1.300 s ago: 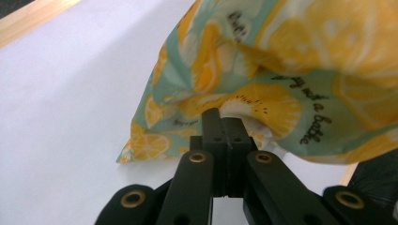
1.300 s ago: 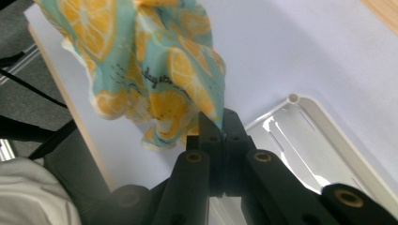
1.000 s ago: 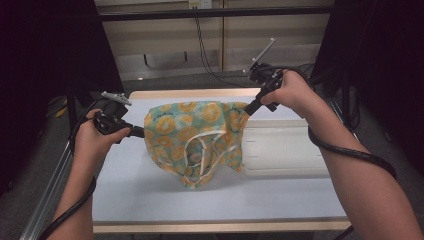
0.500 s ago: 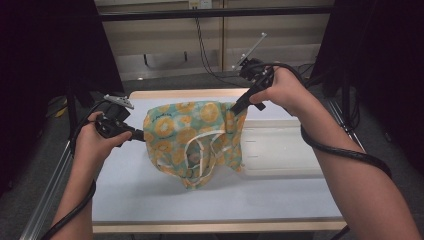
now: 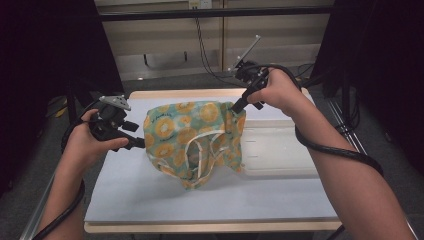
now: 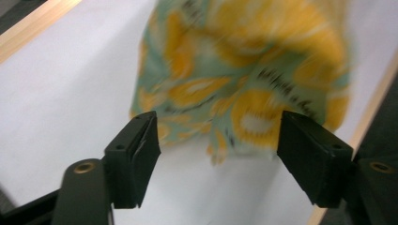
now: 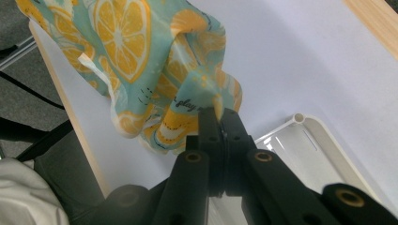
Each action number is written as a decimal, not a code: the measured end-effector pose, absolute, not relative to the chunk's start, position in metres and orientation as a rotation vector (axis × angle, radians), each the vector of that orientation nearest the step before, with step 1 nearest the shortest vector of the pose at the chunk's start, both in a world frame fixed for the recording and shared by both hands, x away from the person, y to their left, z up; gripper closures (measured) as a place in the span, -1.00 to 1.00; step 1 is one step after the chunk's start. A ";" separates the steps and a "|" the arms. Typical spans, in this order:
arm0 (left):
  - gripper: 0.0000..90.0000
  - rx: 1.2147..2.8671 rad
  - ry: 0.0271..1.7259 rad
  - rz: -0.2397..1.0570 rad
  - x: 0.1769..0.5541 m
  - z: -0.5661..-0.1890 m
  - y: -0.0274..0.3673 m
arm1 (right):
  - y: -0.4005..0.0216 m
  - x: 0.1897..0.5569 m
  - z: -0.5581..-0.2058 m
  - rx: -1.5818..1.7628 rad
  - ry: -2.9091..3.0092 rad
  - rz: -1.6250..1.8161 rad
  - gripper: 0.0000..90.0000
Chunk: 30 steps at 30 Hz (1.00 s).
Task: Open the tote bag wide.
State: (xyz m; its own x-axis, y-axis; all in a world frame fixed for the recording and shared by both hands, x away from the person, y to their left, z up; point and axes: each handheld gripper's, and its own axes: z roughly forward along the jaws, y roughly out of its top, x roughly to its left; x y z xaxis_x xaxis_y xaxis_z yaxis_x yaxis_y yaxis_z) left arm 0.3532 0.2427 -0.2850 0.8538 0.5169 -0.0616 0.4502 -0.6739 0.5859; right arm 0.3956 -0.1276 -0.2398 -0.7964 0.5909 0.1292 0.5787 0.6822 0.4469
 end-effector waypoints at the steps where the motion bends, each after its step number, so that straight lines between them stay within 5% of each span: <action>1: -0.39 2.414 0.691 0.156 0.354 -0.283 0.240 | -0.128 0.396 -0.240 0.994 2.858 0.746 1.00; 7: -0.31 2.418 0.671 0.188 0.360 -0.280 0.228 | -0.128 0.395 -0.241 1.011 2.851 0.748 1.00; 8: -0.04 2.398 0.651 0.172 0.362 -0.279 0.225 | -0.128 0.395 -0.241 1.009 2.851 0.748 1.00; 10: 0.07 2.382 0.649 0.178 0.363 -0.277 0.225 | -0.128 0.395 -0.241 1.012 2.851 0.744 1.00; 13: 0.74 2.327 0.666 0.107 0.368 -0.273 0.223 | -0.129 0.395 -0.242 0.995 2.855 0.749 1.00; 15: 0.98 2.307 0.689 0.091 0.370 -0.270 0.223 | -0.129 0.395 -0.242 1.001 2.850 0.752 1.00; 30: 1.00 2.283 0.855 0.064 0.386 -0.270 0.234 | -0.151 0.392 -0.241 1.073 2.844 0.809 1.00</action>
